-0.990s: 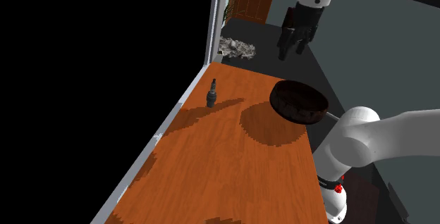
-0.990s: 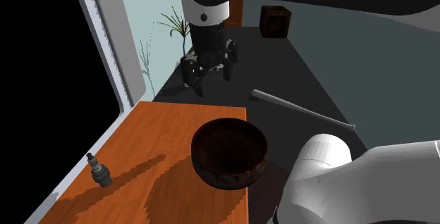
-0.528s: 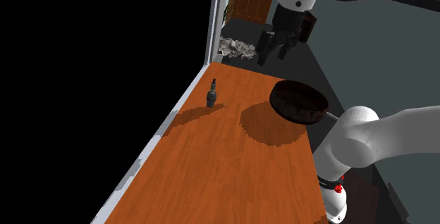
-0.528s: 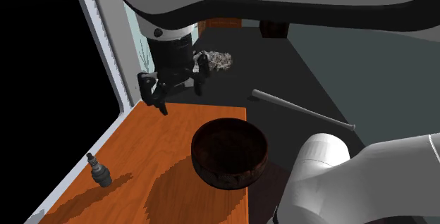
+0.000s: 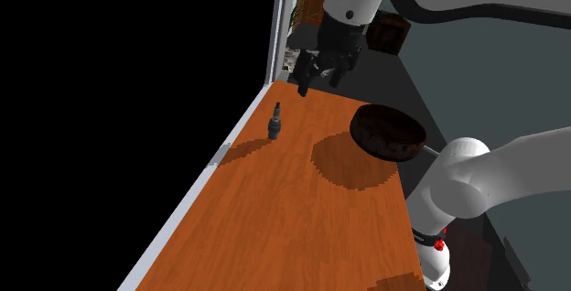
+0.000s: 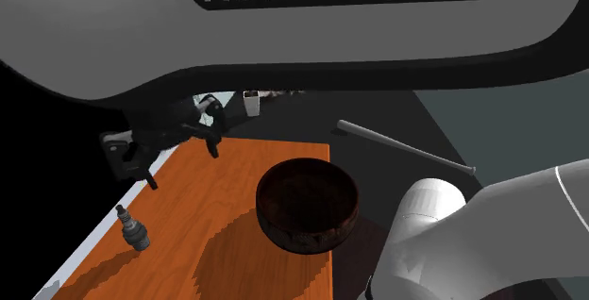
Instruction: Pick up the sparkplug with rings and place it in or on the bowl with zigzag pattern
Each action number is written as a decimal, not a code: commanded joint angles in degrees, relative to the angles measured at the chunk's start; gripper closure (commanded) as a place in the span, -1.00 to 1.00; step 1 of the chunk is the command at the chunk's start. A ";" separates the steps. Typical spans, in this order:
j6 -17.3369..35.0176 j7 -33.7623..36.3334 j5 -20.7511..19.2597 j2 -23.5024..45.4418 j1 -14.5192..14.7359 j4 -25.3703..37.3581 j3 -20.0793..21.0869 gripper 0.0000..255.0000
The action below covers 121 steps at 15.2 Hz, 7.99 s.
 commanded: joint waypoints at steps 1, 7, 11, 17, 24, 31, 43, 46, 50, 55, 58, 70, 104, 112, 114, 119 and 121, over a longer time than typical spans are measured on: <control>1.38 2.96 0.12 2.64 -0.29 2.52 2.84 -1.00; 5.39 10.77 -1.25 9.48 -1.65 8.15 10.56 -1.00; 8.47 10.78 -1.21 9.65 -1.65 5.21 10.80 -1.00; 11.25 10.84 -1.24 9.97 -1.72 2.74 11.08 -1.00; 11.24 10.85 -1.24 9.98 -1.72 2.75 11.09 1.00; 11.24 10.85 -1.24 9.98 -1.72 2.75 11.09 1.00; 3.06 10.11 -2.09 10.97 -2.46 11.88 10.13 1.00; 0.83 10.00 -2.40 11.52 -2.73 14.63 10.01 1.00; -2.16 9.91 -2.87 12.45 -3.11 18.48 9.95 1.00; -5.95 9.90 -3.56 13.94 -3.63 23.64 10.08 1.00; -8.27 9.97 -4.05 15.02 -3.97 26.95 10.28 1.00; -15.37 0.70 -0.82 -2.33 -0.44 17.20 -1.11 1.00; -16.86 -7.76 -3.21 -31.55 4.94 -11.19 -12.14 1.00; -16.86 -7.75 -3.21 -31.54 4.94 -11.18 -12.14 -1.00; -16.86 -7.75 -3.21 -31.54 4.94 -11.18 -12.14 -1.00; -22.57 -7.61 -3.46 -27.78 4.33 -1.67 -12.17 -1.00; -22.57 -7.61 -3.46 -27.79 4.34 -1.67 -12.18 -1.00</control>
